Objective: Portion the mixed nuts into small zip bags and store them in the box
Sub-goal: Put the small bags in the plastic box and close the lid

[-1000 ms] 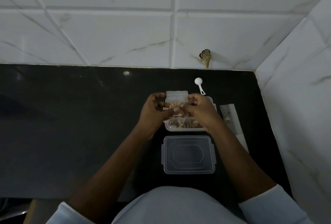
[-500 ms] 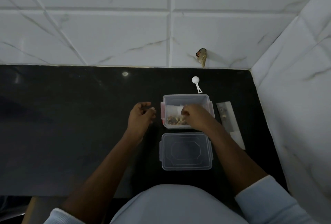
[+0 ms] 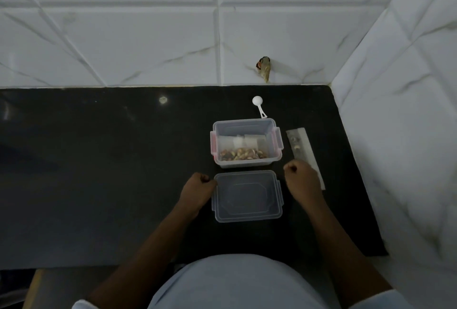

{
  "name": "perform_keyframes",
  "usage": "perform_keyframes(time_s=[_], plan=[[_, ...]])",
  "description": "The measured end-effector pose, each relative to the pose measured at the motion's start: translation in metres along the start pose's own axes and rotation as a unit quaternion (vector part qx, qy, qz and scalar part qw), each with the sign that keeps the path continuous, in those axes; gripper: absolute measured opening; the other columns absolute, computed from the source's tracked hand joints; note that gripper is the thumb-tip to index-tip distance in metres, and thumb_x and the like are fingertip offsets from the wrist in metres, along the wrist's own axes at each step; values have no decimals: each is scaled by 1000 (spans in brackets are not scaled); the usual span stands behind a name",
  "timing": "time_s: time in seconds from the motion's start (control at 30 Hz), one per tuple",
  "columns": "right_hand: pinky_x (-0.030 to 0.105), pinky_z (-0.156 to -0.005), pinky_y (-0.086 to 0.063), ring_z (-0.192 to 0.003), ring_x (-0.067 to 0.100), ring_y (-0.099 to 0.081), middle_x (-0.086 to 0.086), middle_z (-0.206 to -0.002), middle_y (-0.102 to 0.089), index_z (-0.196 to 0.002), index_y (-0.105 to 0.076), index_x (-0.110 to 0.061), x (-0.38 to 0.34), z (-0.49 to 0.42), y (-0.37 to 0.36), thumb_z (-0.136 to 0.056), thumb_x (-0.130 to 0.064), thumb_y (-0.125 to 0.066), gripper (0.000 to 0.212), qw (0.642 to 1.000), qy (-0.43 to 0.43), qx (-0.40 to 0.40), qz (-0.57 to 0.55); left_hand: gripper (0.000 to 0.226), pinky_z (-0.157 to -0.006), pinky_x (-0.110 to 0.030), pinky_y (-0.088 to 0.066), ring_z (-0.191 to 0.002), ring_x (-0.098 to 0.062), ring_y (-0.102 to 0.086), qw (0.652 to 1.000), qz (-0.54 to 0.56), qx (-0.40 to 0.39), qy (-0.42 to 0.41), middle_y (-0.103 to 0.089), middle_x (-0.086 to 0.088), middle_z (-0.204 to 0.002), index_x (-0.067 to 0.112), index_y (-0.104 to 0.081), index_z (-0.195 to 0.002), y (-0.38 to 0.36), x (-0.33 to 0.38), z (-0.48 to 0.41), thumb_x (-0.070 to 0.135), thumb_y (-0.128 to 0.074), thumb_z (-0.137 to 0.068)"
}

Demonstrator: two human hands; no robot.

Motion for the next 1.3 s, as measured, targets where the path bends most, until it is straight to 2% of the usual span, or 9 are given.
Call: perform_keyframes(time_s=[0.07, 0.13, 0.3, 0.5, 0.73, 0.9, 1.07, 1.2, 1.3], plan=[[28, -70, -46, -88, 11, -61, 1, -102, -64, -105, -61, -21, 19, 8, -23, -100, -21, -60, 4, 993, -59, -102, 10, 14, -71, -40, -59, -82, -22, -67, 1000, -9, -1, -7, -68, -5, -96, 23, -60, -97, -9, -1, 5, 32, -67, -90], [30, -70, -48, -91, 14, -62, 2, -105, -63, -107, -59, -21, 28, 16, -37, -98, -22, -62, 10, 983, -96, -152, -29, 13, -76, -46, -62, -85, -24, -68, 1000, 19, -15, 3, -67, -8, -99, 20, -61, -97, -17, -5, 10, 29, -66, -89], [38, -81, -55, -92, 18, -63, 4, -105, -63, -106, -58, -21, 26, 20, -27, -96, -27, -65, 13, 982, -109, -143, -52, 21, -81, -52, -63, -101, -27, -67, 991, 99, -71, 46, -62, -11, -114, 16, -57, -109, -21, -7, 31, 27, -65, -94], [45, -85, -59, -91, 21, -67, 3, -100, -64, -104, -57, -25, -7, 17, 19, -96, -34, -67, 16, 990, -67, -81, -89, 19, -80, -47, -63, -100, -29, -70, 980, 184, -71, -13, -65, -13, -112, 13, -55, -113, -4, 26, 46, 19, -64, -98], [34, -78, -56, -87, 15, -64, -1, -98, -61, -108, -54, -24, -63, -13, 45, -94, -25, -70, 22, 993, 10, -5, -114, 22, -68, -28, -56, -96, -14, -67, 982, 165, 17, -95, -65, 0, -110, 17, -59, -118, 30, 84, 22, 13, -64, -96], [31, -71, -53, -84, 15, -62, 3, -98, -62, -108, -55, -21, -74, -52, 34, -92, -14, -68, 22, 992, 21, -5, -123, 38, -80, -35, -60, -95, -13, -65, 979, 92, 84, -159, -64, 4, -107, 15, -62, -128, 44, 114, -7, 5, -65, -91], [31, -76, -53, -89, 15, -63, 3, -104, -62, -113, -55, -21, -67, -77, 17, -94, -12, -66, 24, 993, -3, -36, -111, 45, -65, -15, -45, -85, -3, -57, 983, 20, 89, -157, -57, 12, -102, 12, -59, -134, 37, 122, -28, -1, -63, -91], [29, -76, -52, -92, 11, -62, -3, -105, -62, -115, -56, -26, -60, -85, 11, -95, -17, -69, 26, 991, -8, -42, -130, 46, -74, -21, -49, -87, -3, -57, 985, 10, 84, -148, -56, 12, -102, 14, -59, -136, 35, 116, -38, 1, -63, -92], [34, -85, -56, -97, 12, -63, -4, -108, -62, -117, -57, -26, -54, -87, 9, -94, -18, -71, 27, 985, -18, -48, -163, 45, -80, -27, -51, -96, -9, -58, 986, 4, 82, -146, -59, 5, -112, 15, -59, -135, 35, 115, -43, 3, -65, -91]])
Point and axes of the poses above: each hand's wrist, its own z-axis away from the middle knuckle, its own y-axis out of the back of the hand, x = y × z, the point moved 7 cm from there along -z, towards the middle knuckle
